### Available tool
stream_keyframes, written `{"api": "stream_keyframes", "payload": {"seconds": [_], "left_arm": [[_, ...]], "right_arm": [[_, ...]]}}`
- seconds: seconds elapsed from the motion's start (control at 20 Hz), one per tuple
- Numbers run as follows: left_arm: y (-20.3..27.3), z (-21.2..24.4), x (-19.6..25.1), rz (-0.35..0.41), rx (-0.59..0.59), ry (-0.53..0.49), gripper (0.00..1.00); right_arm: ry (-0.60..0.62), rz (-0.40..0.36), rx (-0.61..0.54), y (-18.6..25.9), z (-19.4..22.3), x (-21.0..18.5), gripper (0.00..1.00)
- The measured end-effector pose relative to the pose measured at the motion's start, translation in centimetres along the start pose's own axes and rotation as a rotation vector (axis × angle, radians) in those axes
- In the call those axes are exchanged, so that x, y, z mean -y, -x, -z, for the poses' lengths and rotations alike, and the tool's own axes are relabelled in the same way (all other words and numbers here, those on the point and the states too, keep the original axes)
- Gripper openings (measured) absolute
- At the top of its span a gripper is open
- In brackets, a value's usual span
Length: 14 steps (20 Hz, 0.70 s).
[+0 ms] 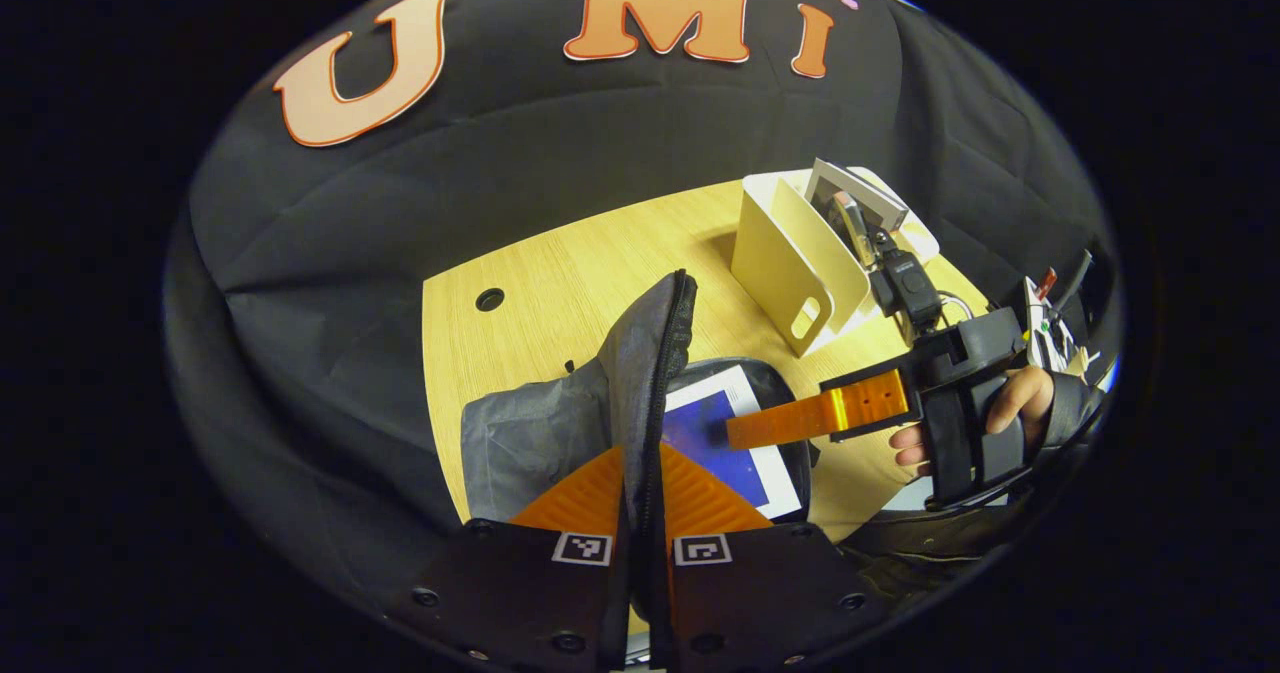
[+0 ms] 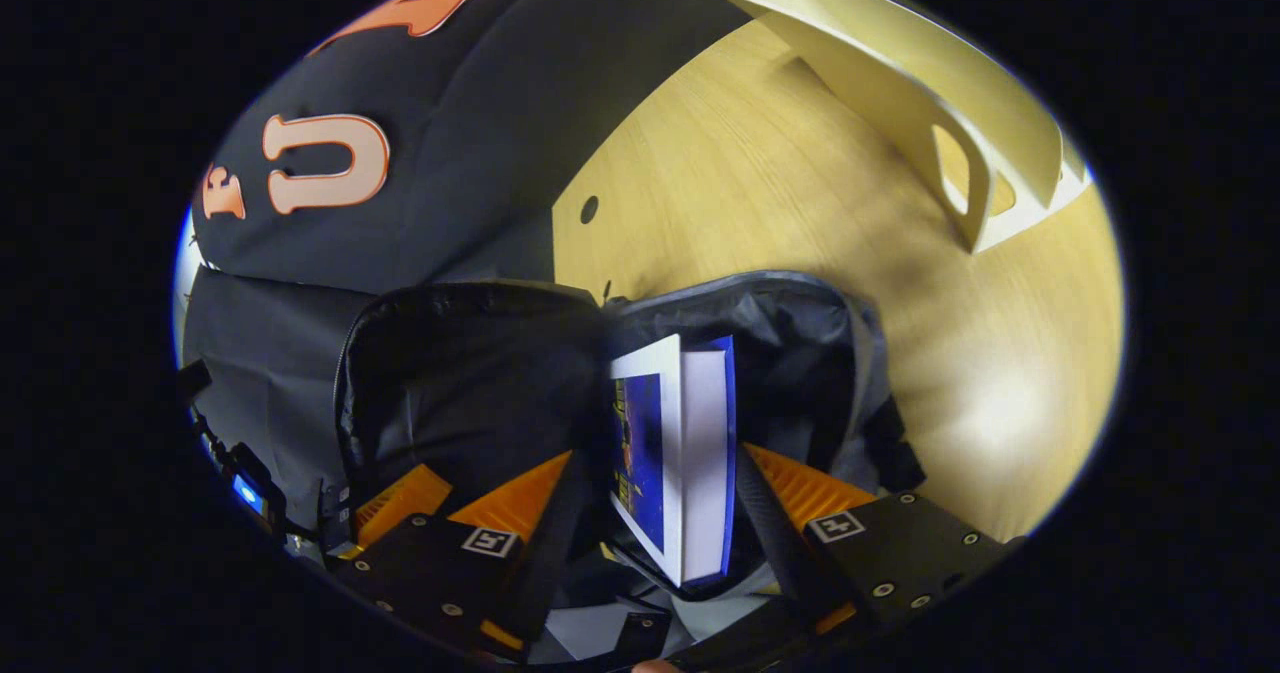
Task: Open the schoolbag, grab two books from the bookshelf and put them into the schoolbag.
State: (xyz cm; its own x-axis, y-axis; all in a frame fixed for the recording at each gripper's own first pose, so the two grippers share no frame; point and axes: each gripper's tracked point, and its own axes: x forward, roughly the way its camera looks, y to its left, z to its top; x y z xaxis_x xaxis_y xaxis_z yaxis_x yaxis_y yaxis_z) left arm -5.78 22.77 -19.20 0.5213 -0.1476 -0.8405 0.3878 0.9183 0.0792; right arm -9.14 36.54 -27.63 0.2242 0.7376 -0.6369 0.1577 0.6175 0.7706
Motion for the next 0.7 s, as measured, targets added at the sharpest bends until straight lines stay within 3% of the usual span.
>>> {"api": "stream_keyframes", "payload": {"seconds": [0.1,0.45,0.7], "left_arm": [[-0.2,0.4,-0.1,-0.012,-0.002,0.015,0.08],[-0.8,0.5,0.4,-0.034,-0.010,0.047,0.08],[-1.7,0.6,1.0,-0.047,-0.025,0.061,0.08]], "right_arm": [[0.021,0.014,-0.009,1.2,-0.5,0.4,0.95],[0.119,0.085,0.034,7.9,-3.4,1.9,0.97],[0.244,0.218,0.081,14.4,-7.7,4.5,0.98]]}}
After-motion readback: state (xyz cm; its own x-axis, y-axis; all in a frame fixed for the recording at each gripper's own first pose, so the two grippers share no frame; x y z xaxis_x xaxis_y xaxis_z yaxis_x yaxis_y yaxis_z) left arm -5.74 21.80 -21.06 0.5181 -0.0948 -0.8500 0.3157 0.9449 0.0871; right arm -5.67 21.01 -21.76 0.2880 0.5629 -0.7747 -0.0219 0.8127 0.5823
